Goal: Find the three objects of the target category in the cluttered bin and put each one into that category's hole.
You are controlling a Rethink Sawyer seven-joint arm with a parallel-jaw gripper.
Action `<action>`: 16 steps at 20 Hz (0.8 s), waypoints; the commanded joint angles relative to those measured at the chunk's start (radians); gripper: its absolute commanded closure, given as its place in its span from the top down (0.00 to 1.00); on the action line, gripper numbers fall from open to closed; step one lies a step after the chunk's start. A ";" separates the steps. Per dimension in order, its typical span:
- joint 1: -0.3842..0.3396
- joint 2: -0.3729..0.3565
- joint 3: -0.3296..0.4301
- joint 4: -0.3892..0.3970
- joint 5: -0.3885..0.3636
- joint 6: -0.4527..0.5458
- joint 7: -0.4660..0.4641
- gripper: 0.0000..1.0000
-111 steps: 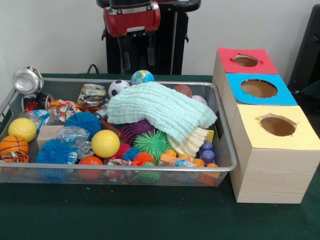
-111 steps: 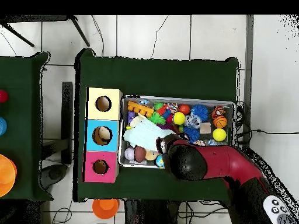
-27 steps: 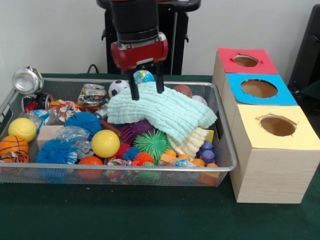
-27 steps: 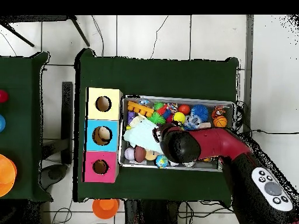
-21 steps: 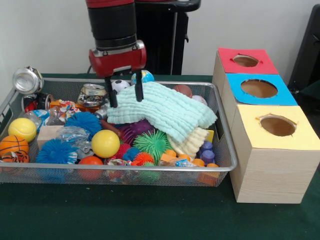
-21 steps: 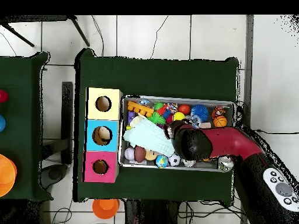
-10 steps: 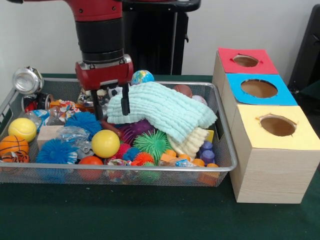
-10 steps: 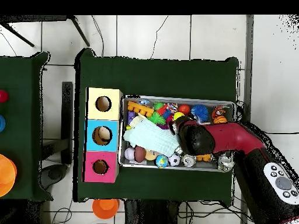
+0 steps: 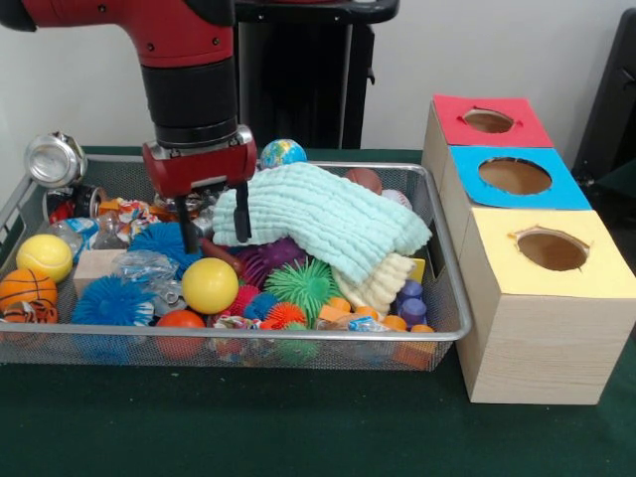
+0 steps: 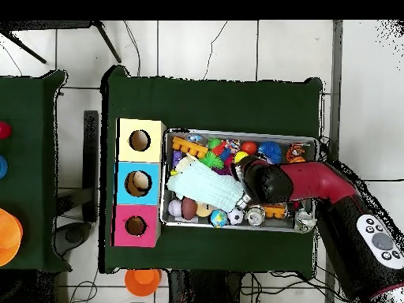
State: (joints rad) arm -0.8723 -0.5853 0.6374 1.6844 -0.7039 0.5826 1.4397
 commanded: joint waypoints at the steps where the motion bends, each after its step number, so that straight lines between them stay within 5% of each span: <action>1: -0.031 0.028 0.064 -0.125 0.025 0.262 -0.338 1.00; 11: -0.037 -0.003 0.123 -0.144 0.088 0.437 -0.331 1.00; 16: -0.096 0.024 0.145 -0.069 0.085 0.354 -0.297 1.00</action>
State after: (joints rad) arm -0.9161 -0.5886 0.7162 1.5942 -0.6313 0.9181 1.4171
